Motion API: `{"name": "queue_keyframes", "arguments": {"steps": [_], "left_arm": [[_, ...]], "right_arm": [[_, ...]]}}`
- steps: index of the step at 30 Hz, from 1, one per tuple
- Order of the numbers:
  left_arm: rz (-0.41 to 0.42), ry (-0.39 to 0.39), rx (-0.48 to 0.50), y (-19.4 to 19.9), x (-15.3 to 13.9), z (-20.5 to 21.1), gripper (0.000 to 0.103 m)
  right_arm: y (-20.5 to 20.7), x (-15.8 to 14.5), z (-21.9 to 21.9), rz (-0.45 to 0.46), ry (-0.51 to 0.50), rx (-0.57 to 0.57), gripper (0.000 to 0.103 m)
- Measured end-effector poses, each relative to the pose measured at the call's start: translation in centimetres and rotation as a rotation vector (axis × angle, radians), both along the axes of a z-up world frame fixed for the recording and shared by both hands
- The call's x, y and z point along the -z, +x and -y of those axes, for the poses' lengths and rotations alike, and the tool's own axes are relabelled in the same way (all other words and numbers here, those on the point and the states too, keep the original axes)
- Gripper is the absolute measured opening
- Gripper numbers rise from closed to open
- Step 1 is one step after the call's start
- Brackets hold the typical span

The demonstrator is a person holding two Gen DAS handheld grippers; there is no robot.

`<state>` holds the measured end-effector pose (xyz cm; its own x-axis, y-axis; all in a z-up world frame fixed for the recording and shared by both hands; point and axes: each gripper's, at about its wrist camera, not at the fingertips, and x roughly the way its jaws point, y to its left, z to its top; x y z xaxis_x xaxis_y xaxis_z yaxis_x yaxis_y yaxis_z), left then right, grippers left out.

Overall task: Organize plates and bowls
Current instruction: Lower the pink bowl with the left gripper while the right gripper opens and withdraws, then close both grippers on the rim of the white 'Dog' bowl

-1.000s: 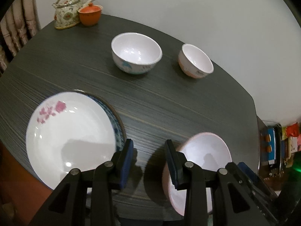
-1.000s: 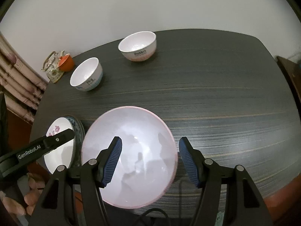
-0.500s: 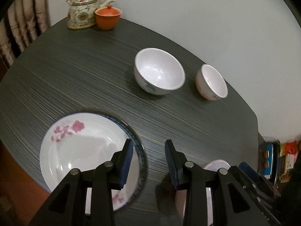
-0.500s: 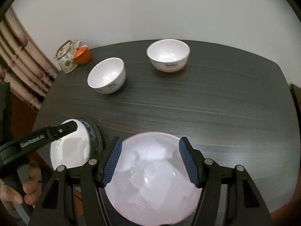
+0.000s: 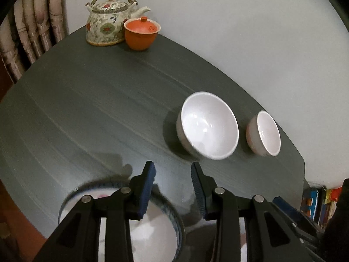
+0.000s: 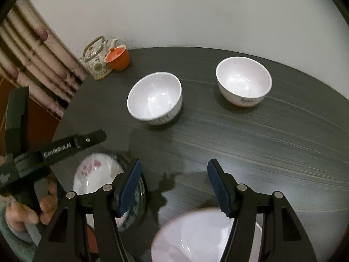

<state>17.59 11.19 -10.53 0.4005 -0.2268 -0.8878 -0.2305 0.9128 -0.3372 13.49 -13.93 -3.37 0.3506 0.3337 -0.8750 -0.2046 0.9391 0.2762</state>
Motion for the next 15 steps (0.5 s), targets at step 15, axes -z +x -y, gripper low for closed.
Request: {"name": "queue_keyframes", "arguments": {"steps": [15], "left_arm": [[-0.015, -0.052, 0.043, 6.8, 3.4, 0.3, 0.035]], "right_arm": [[7.9, 5.1, -0.8, -0.122, 0.112, 0.150, 0.060]]}}
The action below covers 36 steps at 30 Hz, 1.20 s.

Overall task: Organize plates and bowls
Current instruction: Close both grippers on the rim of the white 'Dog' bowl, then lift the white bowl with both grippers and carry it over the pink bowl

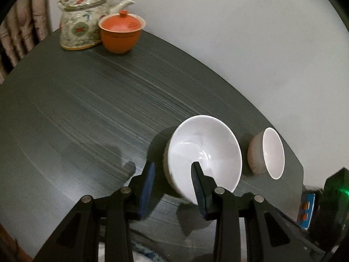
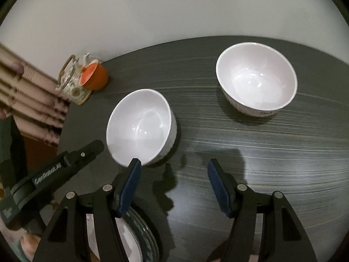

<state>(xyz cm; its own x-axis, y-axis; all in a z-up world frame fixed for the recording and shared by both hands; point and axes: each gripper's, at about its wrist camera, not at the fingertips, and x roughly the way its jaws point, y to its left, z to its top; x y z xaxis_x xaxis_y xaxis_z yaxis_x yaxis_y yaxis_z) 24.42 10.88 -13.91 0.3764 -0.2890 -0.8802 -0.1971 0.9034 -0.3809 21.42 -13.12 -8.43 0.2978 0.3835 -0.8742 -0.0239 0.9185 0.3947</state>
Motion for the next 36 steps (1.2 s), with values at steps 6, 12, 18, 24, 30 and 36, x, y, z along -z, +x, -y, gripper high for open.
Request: {"name": "queue_keyframes", "arguments": {"steps": [6, 12, 18, 24, 30, 36], "left_arm": [[-0.034, -0.002, 0.014, 1.6, 1.9, 0.7, 0.035], [-0.052, 0.000, 0.006, 2.6, 3.3, 0.6, 0.026], [-0.059, 0.005, -0.003, 2.8, 4.3, 0.4, 0.013], [-0.055, 0.013, 0.002, 1.9, 4.1, 0.5, 0.013], [-0.033, 0.015, 0.022, 1.0, 2.2, 1.4, 0.013], [0.010, 0.043, 0.053, -1.0, -0.8, 2.7, 0.013]], "right_arm": [[2.3, 1.8, -0.2, -0.038, 0.012, 0.020, 0.060], [3.3, 3.3, -1.4, -0.055, -0.006, 0.013, 0.051], [4.0, 4.3, -2.3, -0.065, -0.008, -0.008, 0.033], [4.1, 4.4, -2.7, -0.059, 0.025, -0.025, 0.020], [3.1, 3.5, -2.6, -0.050, 0.003, -0.031, 0.020], [1.2, 0.6, -1.4, 0.000, 0.001, -0.029, 0.020]]}}
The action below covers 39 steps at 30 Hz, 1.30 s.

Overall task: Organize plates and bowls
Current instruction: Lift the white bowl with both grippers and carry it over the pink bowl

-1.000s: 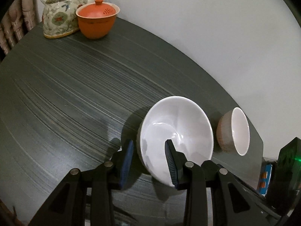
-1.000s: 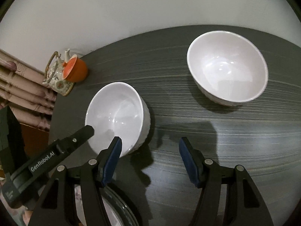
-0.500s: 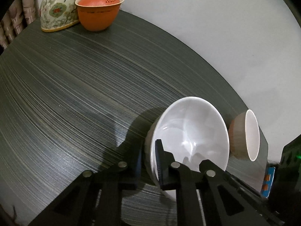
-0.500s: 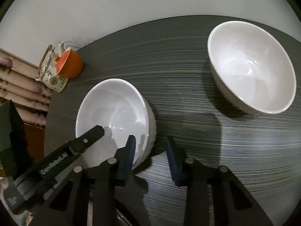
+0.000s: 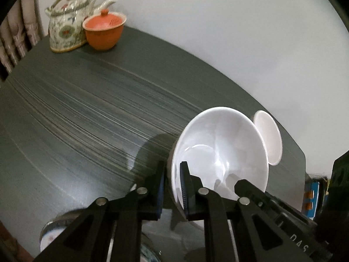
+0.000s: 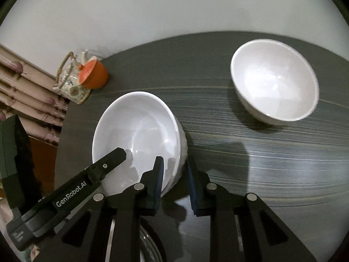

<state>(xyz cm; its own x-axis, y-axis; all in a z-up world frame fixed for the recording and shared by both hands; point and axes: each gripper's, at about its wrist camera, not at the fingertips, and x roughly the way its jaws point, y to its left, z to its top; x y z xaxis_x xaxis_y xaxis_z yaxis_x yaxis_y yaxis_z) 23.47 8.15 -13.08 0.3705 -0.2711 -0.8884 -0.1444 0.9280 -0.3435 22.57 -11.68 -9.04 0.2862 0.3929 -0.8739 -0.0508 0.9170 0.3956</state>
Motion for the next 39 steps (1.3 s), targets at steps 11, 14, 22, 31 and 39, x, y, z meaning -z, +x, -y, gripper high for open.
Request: {"name": "queue_keyframes", "arguments": {"steps": [11, 14, 22, 31, 39], "left_arm": [[0.077, 0.023, 0.077, -4.4, -5.3, 4.4, 0.013], [0.092, 0.021, 0.097, -6.0, -6.5, 5.5, 0.013], [0.108, 0.046, 0.151, -10.9, -8.7, 8.4, 0.013], [0.073, 0.040, 0.195, -15.5, -8.3, 11.0, 0.014], [0.023, 0.040, 0.228, -18.2, -6.7, 12.8, 0.014]], "right_arm": [[-5.5, -5.3, 3.9, 0.081, 0.005, 0.043, 0.020], [-7.2, -6.6, 5.1, 0.102, 0.015, 0.063, 0.020], [-11.7, -8.6, 7.0, 0.127, 0.014, 0.101, 0.020], [-16.1, -8.9, 9.7, 0.127, 0.027, 0.152, 0.020], [-19.1, -7.7, 11.9, 0.090, 0.042, 0.193, 0.020]]}}
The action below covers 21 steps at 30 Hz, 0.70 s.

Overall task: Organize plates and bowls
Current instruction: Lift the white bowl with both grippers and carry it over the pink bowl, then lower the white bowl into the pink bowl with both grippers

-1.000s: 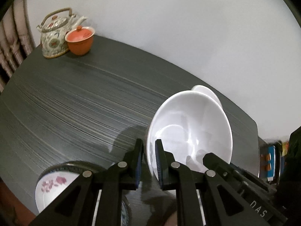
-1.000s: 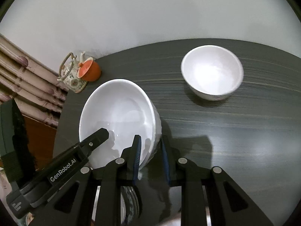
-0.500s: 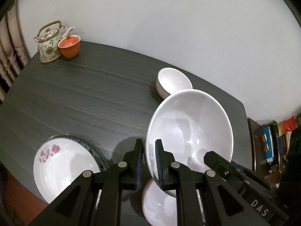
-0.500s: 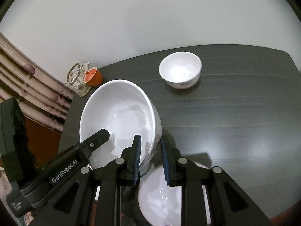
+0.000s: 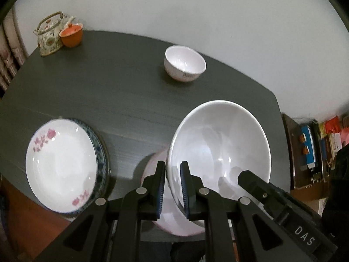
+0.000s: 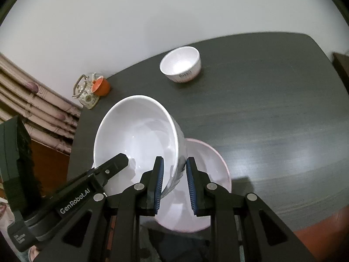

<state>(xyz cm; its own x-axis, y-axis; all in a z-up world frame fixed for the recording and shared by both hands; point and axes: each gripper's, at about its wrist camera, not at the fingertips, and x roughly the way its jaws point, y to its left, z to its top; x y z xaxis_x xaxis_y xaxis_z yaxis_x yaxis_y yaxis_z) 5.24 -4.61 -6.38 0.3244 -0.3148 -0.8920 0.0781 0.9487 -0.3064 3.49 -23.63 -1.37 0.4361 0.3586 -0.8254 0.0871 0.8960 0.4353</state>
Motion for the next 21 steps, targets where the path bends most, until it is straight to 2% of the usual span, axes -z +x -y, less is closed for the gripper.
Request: {"name": "queue_keyframes", "arguments": {"steps": [8, 16, 21], "left_arm": [[-0.062, 0.030, 0.006, -0.9, 2.9, 0.7, 0.014], [-0.120, 0.065, 0.020, -0.6, 5.6, 0.9, 0.014], [-0.134, 0.082, 0.021, -0.2, 6.6, 0.8, 0.014]], "right_arm": [[-1.7, 2.2, 0.4, -0.048, -0.008, 0.007, 0.020], [-2.1, 5.4, -0.7, -0.102, -0.073, -0.003, 0.020], [-1.6, 6.8, -0.8, -0.128, -0.079, -0.011, 0.020]]}}
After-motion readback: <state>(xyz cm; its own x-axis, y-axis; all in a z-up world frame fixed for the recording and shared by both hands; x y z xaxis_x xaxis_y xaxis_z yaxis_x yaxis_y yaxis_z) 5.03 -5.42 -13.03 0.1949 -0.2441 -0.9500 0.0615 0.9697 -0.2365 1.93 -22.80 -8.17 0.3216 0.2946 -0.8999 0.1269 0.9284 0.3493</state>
